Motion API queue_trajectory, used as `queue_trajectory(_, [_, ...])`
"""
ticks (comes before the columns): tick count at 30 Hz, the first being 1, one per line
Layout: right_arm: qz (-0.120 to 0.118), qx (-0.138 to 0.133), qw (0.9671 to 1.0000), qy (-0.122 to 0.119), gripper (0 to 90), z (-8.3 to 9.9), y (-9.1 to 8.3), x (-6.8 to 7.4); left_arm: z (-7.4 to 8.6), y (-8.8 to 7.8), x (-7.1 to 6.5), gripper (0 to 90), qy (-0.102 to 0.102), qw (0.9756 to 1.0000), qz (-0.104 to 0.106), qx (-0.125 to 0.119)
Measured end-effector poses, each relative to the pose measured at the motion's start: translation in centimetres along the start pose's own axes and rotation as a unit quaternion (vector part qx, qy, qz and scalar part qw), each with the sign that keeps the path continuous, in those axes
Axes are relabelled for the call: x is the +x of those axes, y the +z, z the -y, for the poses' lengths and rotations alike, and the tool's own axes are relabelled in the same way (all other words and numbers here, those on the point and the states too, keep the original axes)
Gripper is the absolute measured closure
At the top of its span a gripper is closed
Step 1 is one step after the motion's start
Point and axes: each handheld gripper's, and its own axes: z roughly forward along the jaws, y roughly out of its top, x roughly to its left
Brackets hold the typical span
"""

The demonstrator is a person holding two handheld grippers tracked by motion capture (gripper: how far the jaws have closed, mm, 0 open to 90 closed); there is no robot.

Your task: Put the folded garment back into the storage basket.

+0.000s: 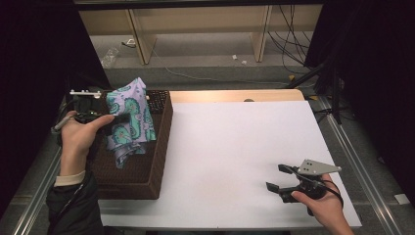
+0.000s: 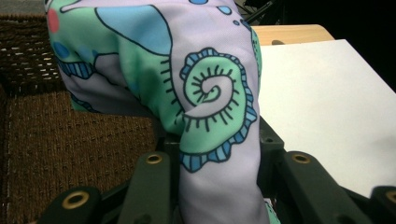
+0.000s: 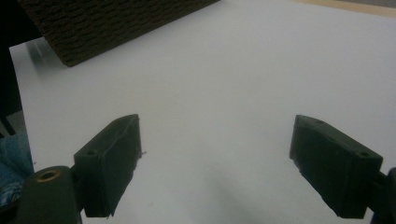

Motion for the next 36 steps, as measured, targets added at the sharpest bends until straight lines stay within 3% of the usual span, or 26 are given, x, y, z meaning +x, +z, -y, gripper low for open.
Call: queue_trajectory(36, [-0.002, -0.001, 1.0, 0.002, 17.4, 0.0, 0.1, 0.0, 0.8, 2.0, 1.3, 65.8, -0.002, 0.9988, -0.01, 0.048])
